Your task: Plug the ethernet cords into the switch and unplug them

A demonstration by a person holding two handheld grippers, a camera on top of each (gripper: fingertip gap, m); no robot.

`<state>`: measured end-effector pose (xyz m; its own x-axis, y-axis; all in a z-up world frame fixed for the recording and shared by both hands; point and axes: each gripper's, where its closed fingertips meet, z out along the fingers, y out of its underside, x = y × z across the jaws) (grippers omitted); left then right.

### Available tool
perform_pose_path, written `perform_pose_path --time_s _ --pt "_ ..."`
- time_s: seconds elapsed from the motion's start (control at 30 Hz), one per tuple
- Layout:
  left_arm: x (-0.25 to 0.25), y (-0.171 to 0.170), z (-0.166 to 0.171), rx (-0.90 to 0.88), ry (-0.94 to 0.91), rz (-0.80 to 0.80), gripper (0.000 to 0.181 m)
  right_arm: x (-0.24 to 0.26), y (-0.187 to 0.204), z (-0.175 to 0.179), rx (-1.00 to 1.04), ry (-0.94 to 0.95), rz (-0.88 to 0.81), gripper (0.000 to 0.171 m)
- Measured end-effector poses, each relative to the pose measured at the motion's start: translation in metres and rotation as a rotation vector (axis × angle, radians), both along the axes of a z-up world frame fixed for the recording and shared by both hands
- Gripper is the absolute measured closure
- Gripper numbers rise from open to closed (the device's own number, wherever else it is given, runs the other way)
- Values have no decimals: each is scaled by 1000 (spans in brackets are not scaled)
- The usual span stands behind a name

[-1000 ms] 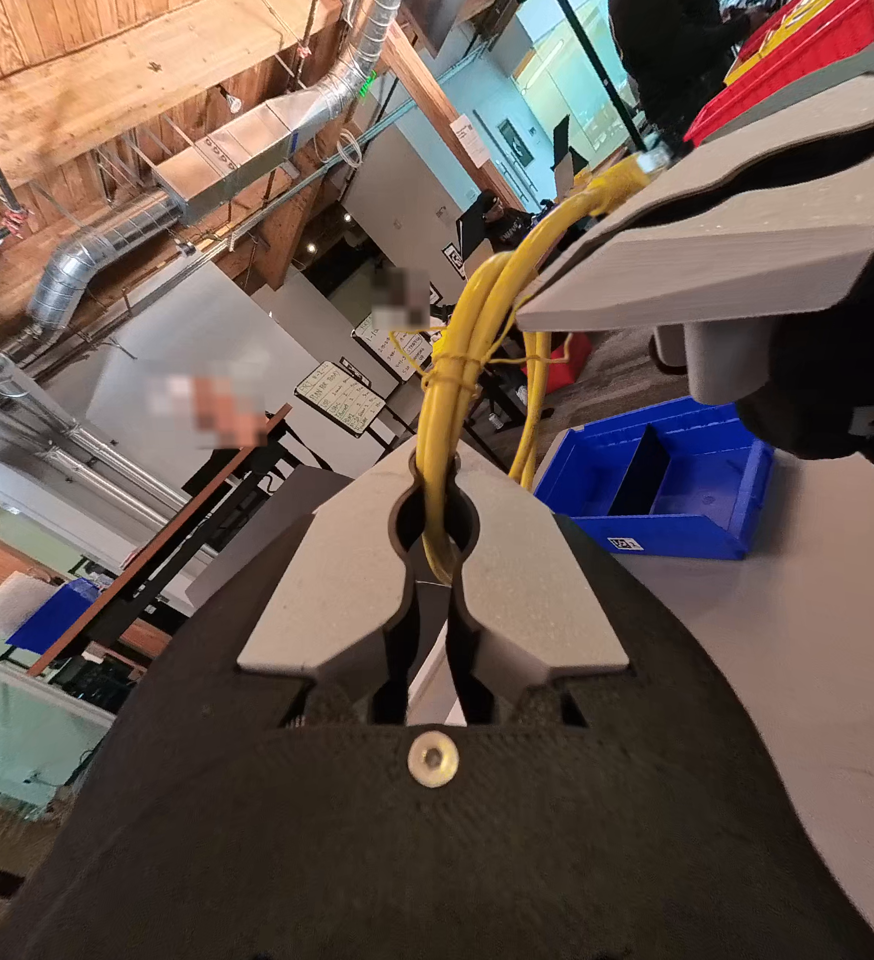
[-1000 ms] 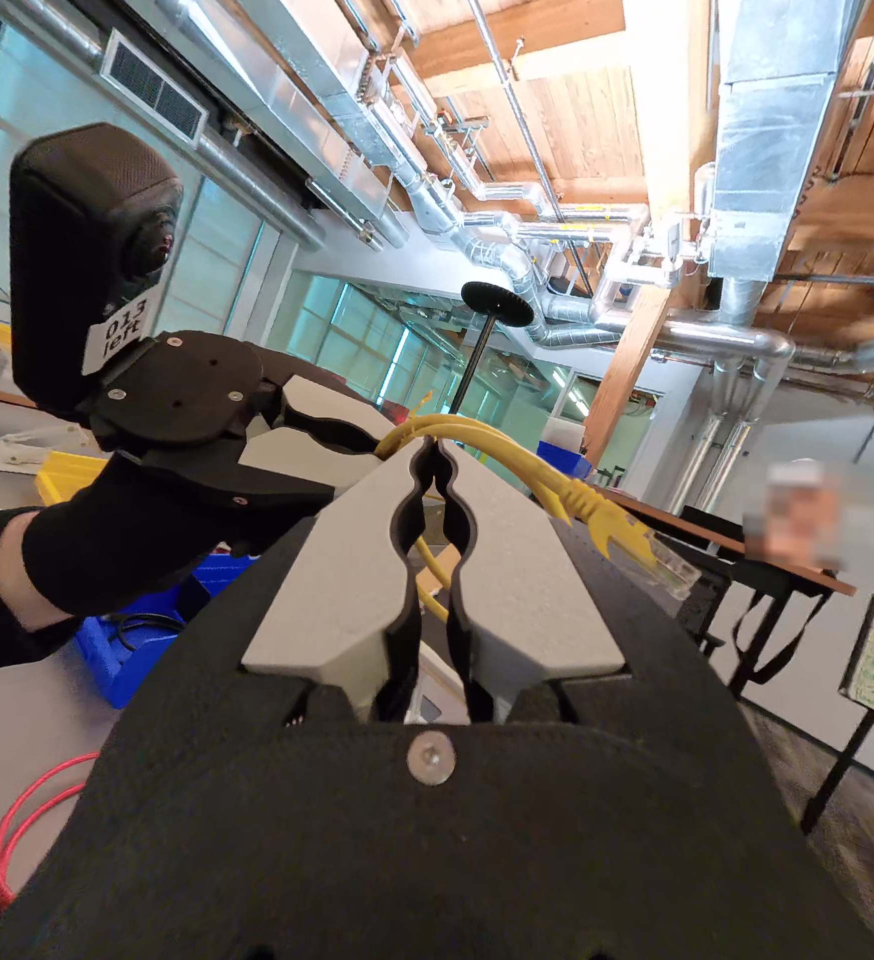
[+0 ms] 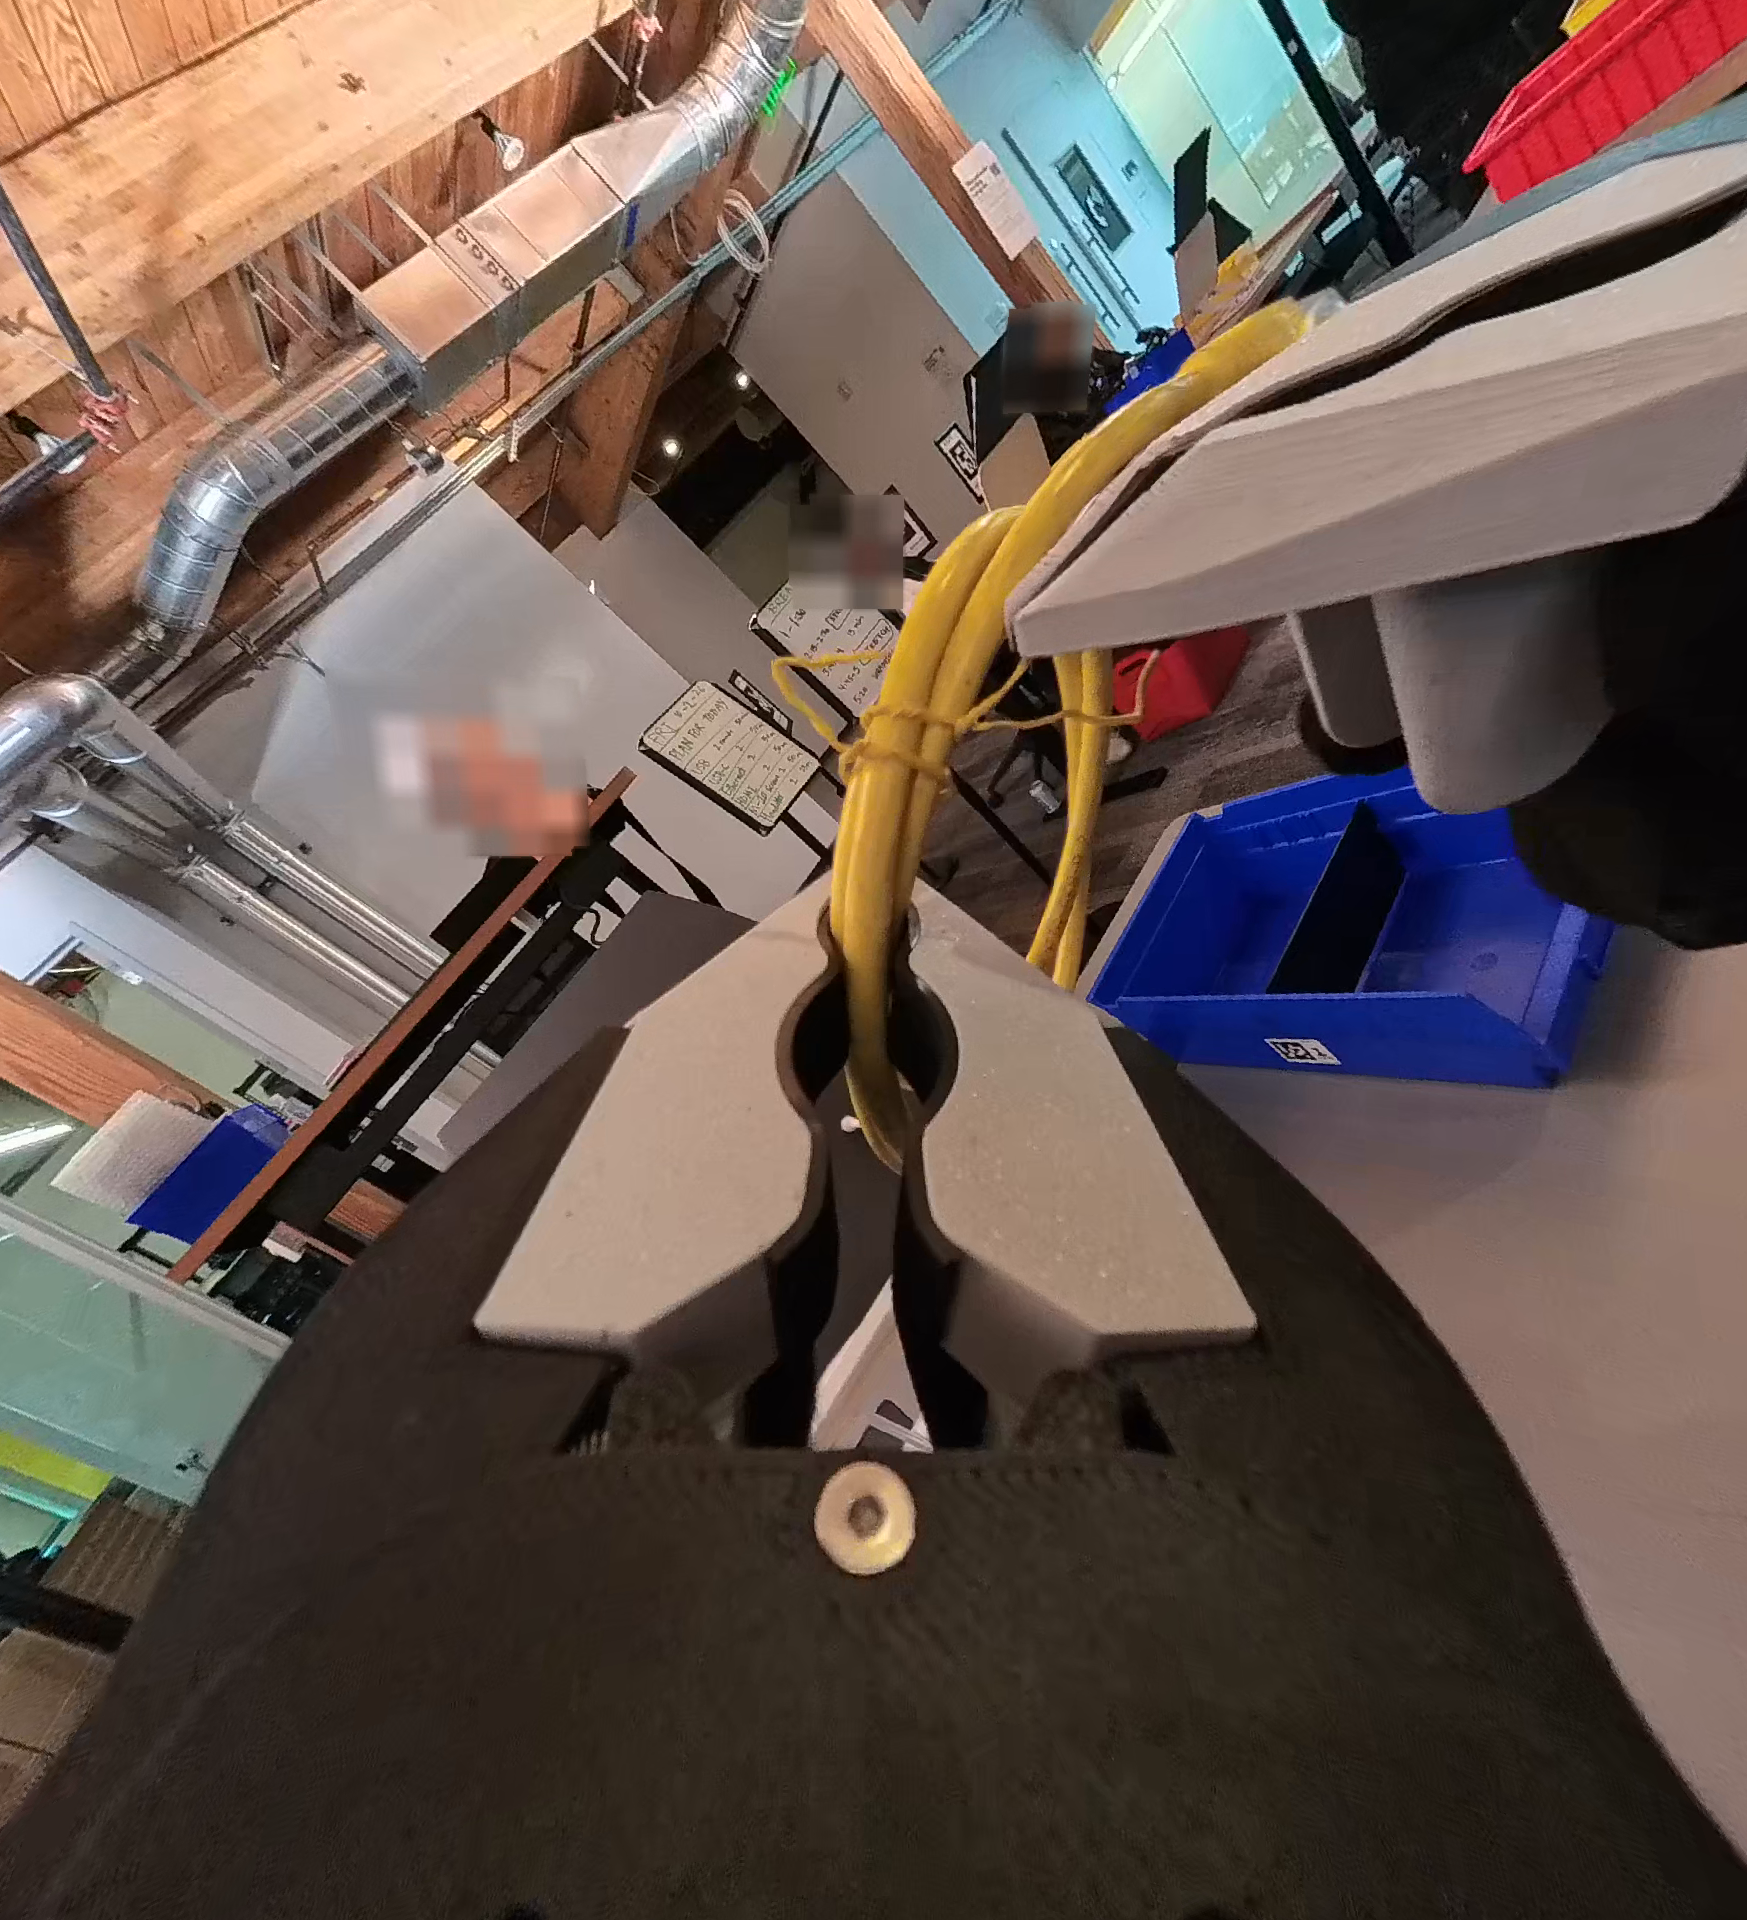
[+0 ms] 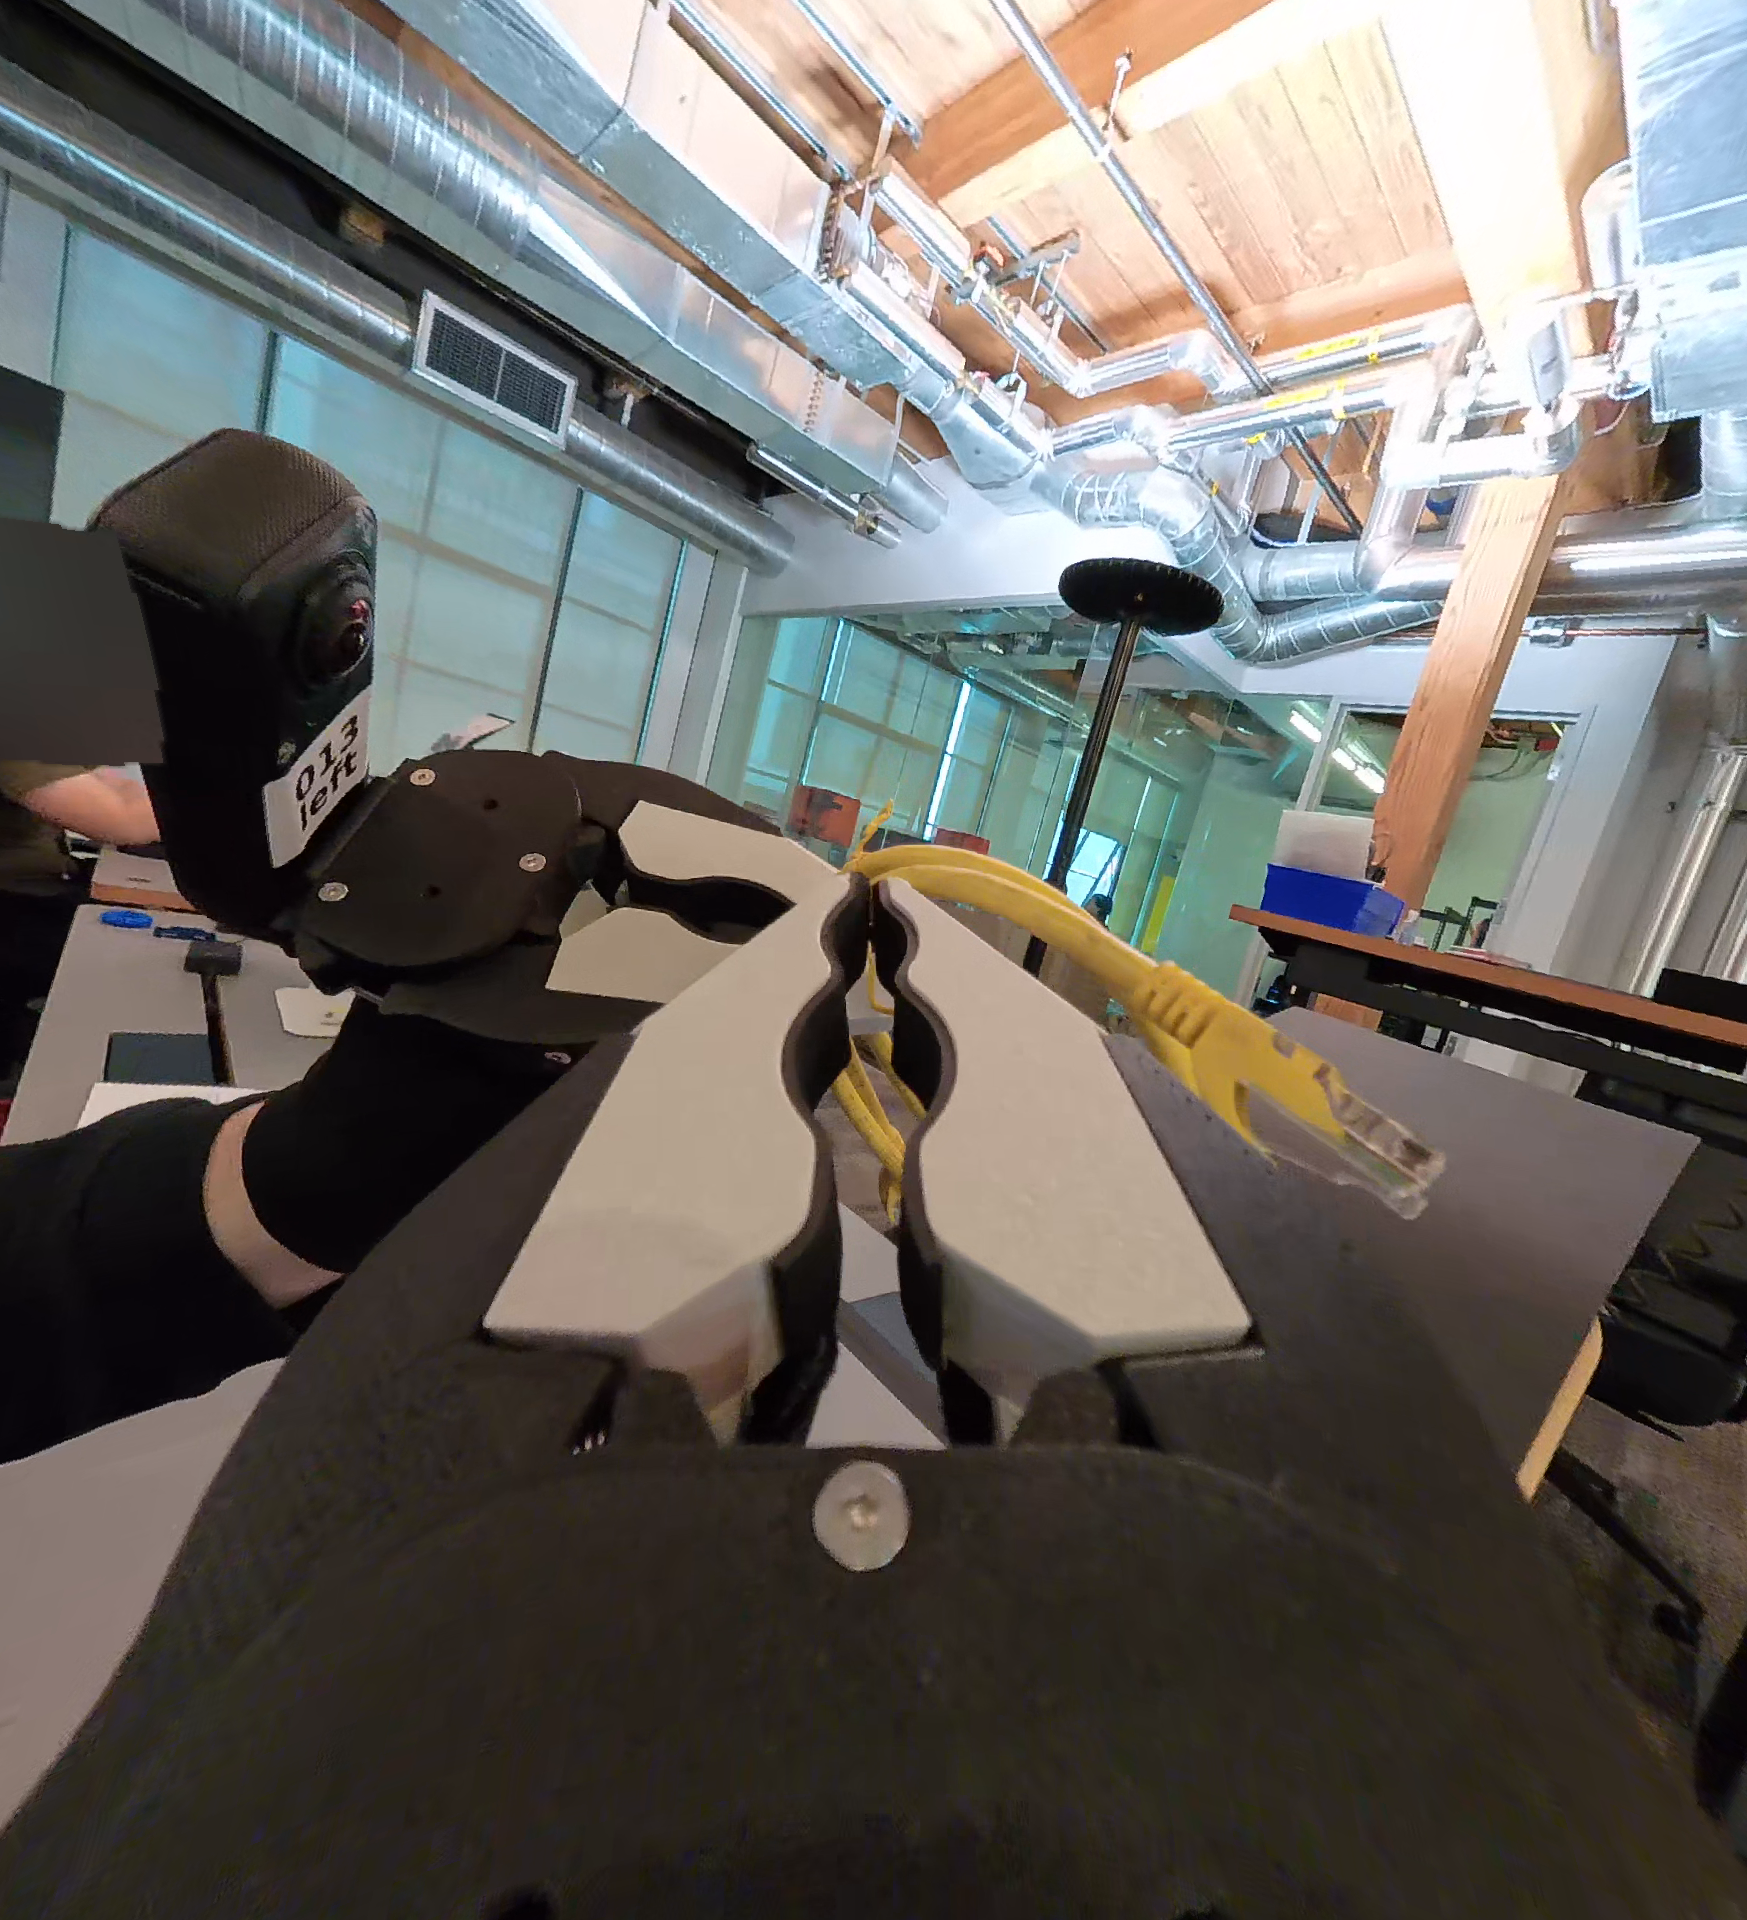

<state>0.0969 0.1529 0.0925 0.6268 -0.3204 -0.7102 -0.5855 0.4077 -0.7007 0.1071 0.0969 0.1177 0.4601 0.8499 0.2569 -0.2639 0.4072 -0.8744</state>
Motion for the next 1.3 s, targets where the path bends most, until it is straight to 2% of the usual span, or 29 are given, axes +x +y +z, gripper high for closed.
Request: perform_pose_path --time_s 0.13,0.27,0.43,0.5,0.73,0.9,1.03,1.07,1.2,1.3 --pt "2 -1 1 -9 -6 -2 181 -2 -8 1 63 -17 -37 171" --pt "3 -4 2 -45 -28 -6 181 -17 -15 -7 201 -147 -161 171" --pt "7 -8 -2 -157 -112 -76 181 -20 -13 -13 302 -206 -280 171" --pt "7 -7 -5 -190 -135 -85 181 -20 -9 -15 373 -241 -380 171" --pt "18 -18 -9 -422 -334 -284 181 -11 0 -13 544 -325 -621 171" --pt "28 -23 -9 -532 -450 -413 181 -3 3 -11 568 -323 -653 171" --pt "25 -23 -2 -513 -513 -451 181 2 12 -17 474 -316 -566 171" --pt "20 -22 3 -495 -524 -446 181 5 12 -16 459 -290 -528 166" --pt "16 -19 0 -436 -442 -396 181 14 4 -1 219 -81 -171 149" --pt "18 -20 -3 -418 -430 -391 181 18 4 -1 103 -27 1 154"
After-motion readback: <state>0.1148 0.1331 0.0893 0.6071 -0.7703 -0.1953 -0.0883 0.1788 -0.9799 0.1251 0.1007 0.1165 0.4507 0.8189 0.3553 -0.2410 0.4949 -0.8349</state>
